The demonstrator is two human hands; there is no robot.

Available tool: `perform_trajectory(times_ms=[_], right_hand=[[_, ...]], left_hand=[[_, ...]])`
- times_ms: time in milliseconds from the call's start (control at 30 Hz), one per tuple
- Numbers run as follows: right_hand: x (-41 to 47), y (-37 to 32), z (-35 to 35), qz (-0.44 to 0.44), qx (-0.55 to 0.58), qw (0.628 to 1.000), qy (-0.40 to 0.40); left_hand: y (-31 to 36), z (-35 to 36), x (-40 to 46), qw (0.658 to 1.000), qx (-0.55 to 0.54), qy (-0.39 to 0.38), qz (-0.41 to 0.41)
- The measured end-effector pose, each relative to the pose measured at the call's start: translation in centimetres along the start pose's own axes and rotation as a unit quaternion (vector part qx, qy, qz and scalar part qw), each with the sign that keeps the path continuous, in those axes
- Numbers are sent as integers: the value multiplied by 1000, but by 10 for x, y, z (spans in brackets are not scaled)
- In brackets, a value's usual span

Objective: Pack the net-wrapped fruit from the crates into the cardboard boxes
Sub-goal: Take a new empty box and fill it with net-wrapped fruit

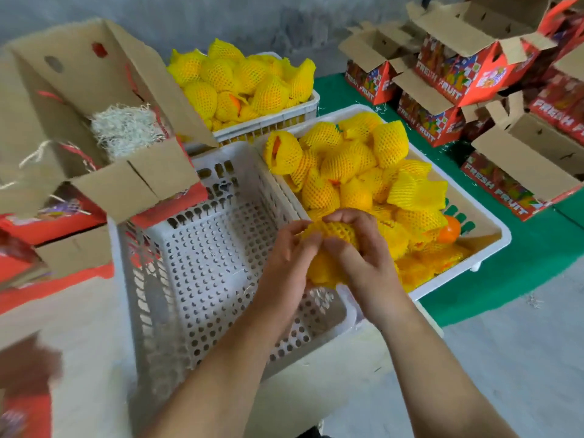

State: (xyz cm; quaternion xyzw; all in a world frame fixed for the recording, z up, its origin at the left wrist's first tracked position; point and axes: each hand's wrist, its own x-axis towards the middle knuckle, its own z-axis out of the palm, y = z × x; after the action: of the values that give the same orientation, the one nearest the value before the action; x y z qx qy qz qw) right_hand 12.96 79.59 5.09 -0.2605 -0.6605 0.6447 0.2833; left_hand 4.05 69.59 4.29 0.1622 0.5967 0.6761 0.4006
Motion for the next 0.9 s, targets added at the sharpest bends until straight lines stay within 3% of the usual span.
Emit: perform_trajectory(times_ms=[100, 233, 433, 567, 733, 833, 900], right_hand=[[-17, -9, 48, -3, 24, 998, -50], [-51, -15, 123, 73, 44, 989, -117], [-121, -20, 244, 115, 55, 974, -185], [-181, -12, 340, 124, 21, 970, -208], [-242, 8, 452, 137, 17, 958, -253], [-261, 19, 499, 108, -84, 953, -272], [-263, 24, 520, 25, -192, 936, -295]], left_hand=[[7, -44, -32, 998, -31, 54, 25], [19, -108, -78, 985, -61, 140, 87], [15, -223, -168, 962, -23, 208, 174], [8, -324, -246, 972, 23, 202, 119], [-9, -440, -323, 958, 108, 256, 70], [-16, -490, -349, 952, 151, 263, 33], [-20, -526, -368, 939, 221, 265, -7]])
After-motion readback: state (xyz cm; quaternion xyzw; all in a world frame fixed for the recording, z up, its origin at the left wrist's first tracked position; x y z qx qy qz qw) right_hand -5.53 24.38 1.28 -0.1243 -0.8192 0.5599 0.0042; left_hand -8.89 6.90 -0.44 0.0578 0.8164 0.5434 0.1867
